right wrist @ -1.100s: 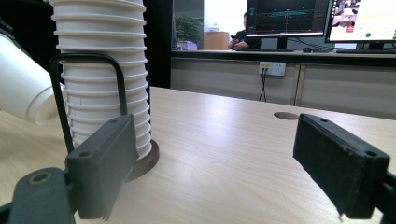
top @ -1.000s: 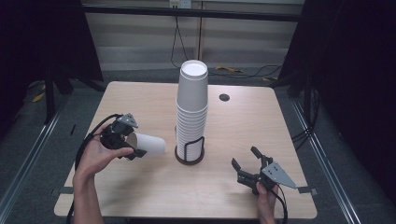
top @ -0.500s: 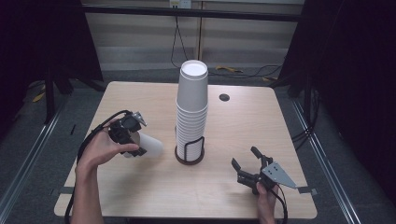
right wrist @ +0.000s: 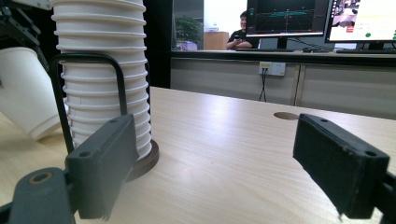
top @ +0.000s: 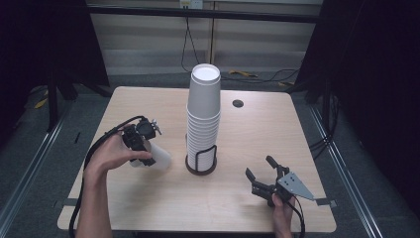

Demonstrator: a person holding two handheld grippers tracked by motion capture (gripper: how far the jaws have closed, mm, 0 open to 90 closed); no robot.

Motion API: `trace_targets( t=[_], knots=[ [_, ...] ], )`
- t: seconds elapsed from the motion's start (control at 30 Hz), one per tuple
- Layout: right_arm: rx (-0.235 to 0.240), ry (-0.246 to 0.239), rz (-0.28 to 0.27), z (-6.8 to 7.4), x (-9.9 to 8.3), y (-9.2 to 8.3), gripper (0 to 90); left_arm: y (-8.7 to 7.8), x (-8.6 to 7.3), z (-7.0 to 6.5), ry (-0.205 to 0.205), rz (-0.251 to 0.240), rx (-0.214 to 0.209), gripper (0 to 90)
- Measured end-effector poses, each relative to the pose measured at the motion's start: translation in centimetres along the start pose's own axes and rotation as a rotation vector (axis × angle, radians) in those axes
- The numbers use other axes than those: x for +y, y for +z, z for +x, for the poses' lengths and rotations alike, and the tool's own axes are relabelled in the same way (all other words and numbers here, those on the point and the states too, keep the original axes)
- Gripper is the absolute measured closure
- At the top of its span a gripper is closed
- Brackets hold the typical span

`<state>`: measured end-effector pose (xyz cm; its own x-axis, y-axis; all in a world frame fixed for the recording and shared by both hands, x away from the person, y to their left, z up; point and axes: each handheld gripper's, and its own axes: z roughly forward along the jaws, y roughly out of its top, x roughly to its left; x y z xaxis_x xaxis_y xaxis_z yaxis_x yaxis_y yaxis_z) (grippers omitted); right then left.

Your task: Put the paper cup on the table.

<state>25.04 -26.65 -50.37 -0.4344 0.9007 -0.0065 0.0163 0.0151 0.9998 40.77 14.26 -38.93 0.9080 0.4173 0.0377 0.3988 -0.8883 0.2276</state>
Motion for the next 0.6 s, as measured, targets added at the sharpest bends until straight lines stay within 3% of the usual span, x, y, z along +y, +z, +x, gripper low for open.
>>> trace_targets(
  t=[0.17, 0.27, 0.6],
  knots=[
    [0.000, 0.000, 0.000, 0.0, 0.0, 0.0, 13.5, -0.1, 0.2, 0.2, -0.008, 0.043, -0.008, 9.3],
    [0.000, 0.000, 0.000, 0.0, 0.0, 0.0, 13.5, 0.3, 0.5, 0.2, 0.014, 0.055, -0.011, 9.0],
    [0.002, 0.001, -0.002, 0.0, 0.0, 0.0, 13.5, 1.1, 1.6, 0.2, 0.000, 0.016, -0.005, 7.2]
  ],
)
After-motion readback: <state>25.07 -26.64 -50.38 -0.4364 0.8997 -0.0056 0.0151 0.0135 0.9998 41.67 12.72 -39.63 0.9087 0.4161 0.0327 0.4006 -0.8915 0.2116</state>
